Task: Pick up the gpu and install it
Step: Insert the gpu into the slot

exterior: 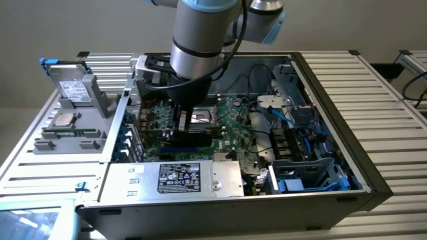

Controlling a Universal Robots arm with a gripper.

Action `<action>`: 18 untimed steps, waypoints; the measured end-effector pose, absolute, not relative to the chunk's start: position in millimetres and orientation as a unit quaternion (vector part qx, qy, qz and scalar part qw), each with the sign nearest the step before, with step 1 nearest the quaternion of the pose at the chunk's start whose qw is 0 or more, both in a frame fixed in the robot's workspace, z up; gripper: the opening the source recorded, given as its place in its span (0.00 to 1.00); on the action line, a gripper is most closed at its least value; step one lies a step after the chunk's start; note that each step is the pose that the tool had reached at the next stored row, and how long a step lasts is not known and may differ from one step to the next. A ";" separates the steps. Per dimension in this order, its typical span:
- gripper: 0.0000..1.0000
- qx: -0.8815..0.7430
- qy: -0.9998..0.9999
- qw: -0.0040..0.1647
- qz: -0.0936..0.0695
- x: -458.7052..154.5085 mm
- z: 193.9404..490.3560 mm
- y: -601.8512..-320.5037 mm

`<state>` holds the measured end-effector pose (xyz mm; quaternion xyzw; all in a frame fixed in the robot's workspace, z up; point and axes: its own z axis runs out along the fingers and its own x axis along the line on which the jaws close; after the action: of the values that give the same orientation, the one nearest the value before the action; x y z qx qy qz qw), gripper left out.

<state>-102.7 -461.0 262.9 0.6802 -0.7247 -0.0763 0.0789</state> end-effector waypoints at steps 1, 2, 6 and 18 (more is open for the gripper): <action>0.28 0.680 -0.725 0.079 -0.076 -102.7 262.9 -461.0; 0.28 0.680 -0.725 0.079 -0.076 -102.8 262.9 -461.0; 0.28 0.680 -0.724 0.079 -0.076 -102.8 263.0 -461.1; 0.28 0.684 -0.721 0.079 -0.076 -102.5 263.0 -460.4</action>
<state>-102.5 -460.4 263.0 0.6837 -0.7214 -0.0760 0.0793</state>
